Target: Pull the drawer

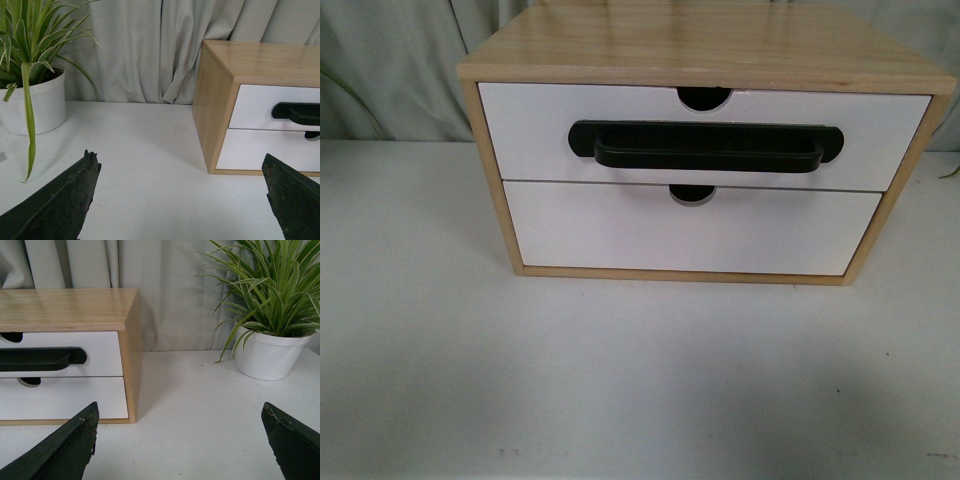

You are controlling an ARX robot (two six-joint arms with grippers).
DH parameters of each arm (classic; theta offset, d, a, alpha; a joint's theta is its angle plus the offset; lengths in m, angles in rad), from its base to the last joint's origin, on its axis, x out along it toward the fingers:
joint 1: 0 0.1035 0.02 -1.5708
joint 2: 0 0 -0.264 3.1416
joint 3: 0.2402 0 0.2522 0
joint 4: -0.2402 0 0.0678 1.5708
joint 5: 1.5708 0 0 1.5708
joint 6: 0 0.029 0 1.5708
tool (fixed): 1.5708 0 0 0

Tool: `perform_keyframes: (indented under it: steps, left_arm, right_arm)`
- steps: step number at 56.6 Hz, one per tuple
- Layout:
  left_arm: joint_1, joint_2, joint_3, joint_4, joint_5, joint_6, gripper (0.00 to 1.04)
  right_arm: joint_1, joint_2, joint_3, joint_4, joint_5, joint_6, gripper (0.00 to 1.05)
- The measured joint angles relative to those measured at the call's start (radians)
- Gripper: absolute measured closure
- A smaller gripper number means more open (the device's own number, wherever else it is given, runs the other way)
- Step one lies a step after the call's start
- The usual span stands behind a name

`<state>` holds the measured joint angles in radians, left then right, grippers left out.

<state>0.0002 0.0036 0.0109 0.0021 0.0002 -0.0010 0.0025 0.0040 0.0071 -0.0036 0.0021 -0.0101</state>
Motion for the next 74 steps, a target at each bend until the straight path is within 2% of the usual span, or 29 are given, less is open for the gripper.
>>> perform_keyframes:
  steps: [11,13,14,18,21,28,32,35,37,42,50,56,62,69,74]
  left_arm:
    - [0.000,0.000,0.000,0.000,0.000,0.000,0.06]
    - [-0.003,0.002,0.000,-0.003,-0.011,-0.002,0.06]
    - [-0.010,0.006,0.001,-0.010,-0.028,-0.005,0.06]
    - [-0.053,0.069,0.021,-0.060,-0.180,-0.035,0.06]
    - [-0.062,0.127,0.027,-0.045,-0.179,-0.041,0.06]
    - [-0.104,0.310,0.082,0.037,-0.032,0.000,0.06]
    - [-0.126,0.443,0.131,0.124,0.101,0.081,0.06]
    - [-0.113,0.601,0.190,0.212,0.219,0.174,0.06]
    - [-0.111,0.683,0.231,0.219,0.284,0.226,0.06]
    - [-0.108,0.838,0.316,0.234,0.359,0.355,0.06]
    - [-0.133,1.053,0.480,0.228,0.460,0.565,0.06]
    - [-0.166,1.230,0.636,0.144,0.568,0.793,0.06]
    - [-0.200,1.325,0.749,-0.002,0.632,0.919,0.06]
    - [-0.255,1.419,0.924,-0.202,0.652,1.059,0.06]
    - [-0.278,1.460,0.984,-0.262,0.642,1.101,0.06]
  right_arm:
    - [0.000,0.000,0.000,0.000,0.000,0.000,0.09]
    - [0.013,0.009,0.005,-0.018,0.029,0.013,0.09]
    - [0.029,0.020,0.016,-0.048,0.097,0.039,0.09]
    - [0.103,0.102,0.056,-0.109,0.266,0.092,0.09]
    - [0.129,0.148,0.077,-0.115,0.270,0.105,0.09]
    - [0.202,0.303,0.164,-0.102,0.178,0.047,0.09]
    - [0.195,0.431,0.229,-0.084,0.076,-0.035,0.09]
    - [0.174,0.550,0.290,-0.085,-0.024,-0.108,0.09]
    - [0.162,0.616,0.326,-0.094,-0.084,-0.157,0.09]
    - [0.143,0.757,0.412,-0.135,-0.192,-0.298,0.09]
    - [0.164,0.922,0.551,-0.203,-0.257,-0.500,0.09]
    - [0.198,1.037,0.671,-0.267,-0.309,-0.646,0.09]
    - [0.209,1.104,0.737,-0.327,-0.333,-0.737,0.09]
    - [0.205,1.191,0.813,-0.415,-0.372,-0.846,0.09]
    - [0.197,1.225,0.845,-0.456,-0.382,-0.896,0.09]
